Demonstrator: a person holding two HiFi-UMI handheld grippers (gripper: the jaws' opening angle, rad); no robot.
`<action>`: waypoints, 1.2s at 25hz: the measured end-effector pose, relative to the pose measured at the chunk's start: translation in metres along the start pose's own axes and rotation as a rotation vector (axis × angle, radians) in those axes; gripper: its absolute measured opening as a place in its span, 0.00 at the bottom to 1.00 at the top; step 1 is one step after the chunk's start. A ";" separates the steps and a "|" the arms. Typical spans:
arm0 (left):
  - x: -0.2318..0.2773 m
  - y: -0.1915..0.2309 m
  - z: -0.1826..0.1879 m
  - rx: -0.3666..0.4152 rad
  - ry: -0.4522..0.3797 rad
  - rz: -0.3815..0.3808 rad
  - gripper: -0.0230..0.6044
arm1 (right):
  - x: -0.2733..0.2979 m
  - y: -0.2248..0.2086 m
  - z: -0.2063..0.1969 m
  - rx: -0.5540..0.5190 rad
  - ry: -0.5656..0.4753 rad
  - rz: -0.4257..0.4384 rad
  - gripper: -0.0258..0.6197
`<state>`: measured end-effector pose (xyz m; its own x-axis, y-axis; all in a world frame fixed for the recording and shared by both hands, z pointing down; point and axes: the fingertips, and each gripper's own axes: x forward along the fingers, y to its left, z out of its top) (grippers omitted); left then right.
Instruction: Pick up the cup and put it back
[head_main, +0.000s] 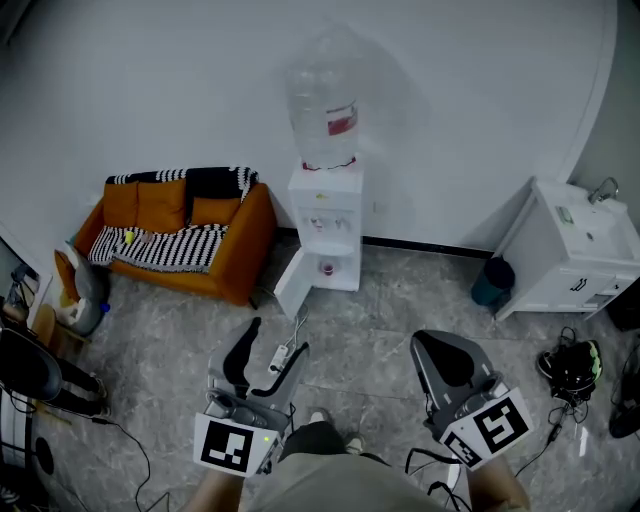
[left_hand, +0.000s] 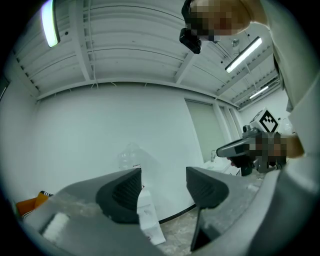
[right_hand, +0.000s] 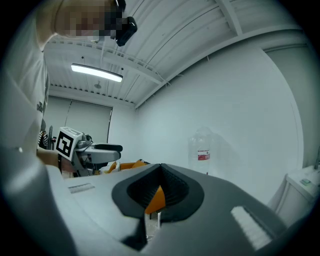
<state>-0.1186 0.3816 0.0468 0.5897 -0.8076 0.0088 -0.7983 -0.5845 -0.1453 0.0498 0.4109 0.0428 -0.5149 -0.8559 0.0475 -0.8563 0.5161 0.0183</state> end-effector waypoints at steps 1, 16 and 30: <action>0.001 -0.001 -0.001 -0.001 0.003 -0.002 0.50 | 0.000 -0.002 -0.001 0.001 0.002 -0.002 0.04; 0.077 0.029 -0.024 0.010 0.022 -0.063 0.50 | 0.056 -0.048 -0.018 -0.005 0.052 -0.043 0.04; 0.200 0.142 -0.054 -0.024 0.063 -0.100 0.50 | 0.215 -0.106 -0.021 -0.006 0.135 -0.021 0.04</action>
<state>-0.1201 0.1327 0.0814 0.6579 -0.7483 0.0848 -0.7393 -0.6632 -0.1166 0.0310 0.1727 0.0722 -0.4862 -0.8550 0.1807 -0.8666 0.4984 0.0265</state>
